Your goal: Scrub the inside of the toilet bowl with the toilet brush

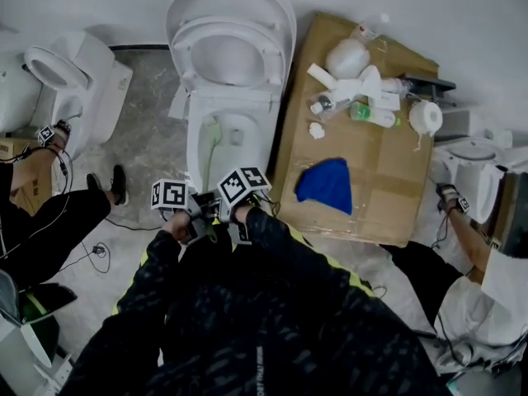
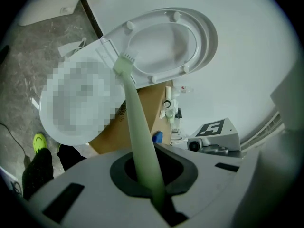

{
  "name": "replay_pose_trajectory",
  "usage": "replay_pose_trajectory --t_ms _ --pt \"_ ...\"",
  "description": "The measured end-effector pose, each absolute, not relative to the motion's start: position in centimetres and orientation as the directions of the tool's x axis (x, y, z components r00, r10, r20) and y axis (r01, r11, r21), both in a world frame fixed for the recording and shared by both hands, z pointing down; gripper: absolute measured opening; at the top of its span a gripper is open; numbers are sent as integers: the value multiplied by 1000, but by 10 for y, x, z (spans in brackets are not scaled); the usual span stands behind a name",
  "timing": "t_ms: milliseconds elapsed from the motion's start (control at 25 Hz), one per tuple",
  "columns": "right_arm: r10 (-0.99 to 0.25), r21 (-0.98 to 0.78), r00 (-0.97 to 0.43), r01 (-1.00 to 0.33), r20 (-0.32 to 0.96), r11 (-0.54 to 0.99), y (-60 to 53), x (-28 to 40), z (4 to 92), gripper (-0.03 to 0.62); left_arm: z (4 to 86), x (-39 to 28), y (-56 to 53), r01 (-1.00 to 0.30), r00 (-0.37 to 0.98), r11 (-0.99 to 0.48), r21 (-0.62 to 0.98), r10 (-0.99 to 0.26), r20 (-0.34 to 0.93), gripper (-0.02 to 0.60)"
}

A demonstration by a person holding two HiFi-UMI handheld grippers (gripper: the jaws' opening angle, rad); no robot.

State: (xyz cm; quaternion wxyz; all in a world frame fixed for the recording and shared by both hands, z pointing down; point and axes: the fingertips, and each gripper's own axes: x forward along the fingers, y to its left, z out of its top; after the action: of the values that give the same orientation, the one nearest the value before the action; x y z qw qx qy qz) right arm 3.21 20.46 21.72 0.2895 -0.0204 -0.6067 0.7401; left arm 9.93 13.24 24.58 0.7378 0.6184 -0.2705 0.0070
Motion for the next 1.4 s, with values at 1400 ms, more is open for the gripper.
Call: replay_pose_trajectory --t_ms 1400 --pt "221 -920 -896 -390 386 25 437 21 136 64 154 101 373 -318 927 -57 946 -225 298 10"
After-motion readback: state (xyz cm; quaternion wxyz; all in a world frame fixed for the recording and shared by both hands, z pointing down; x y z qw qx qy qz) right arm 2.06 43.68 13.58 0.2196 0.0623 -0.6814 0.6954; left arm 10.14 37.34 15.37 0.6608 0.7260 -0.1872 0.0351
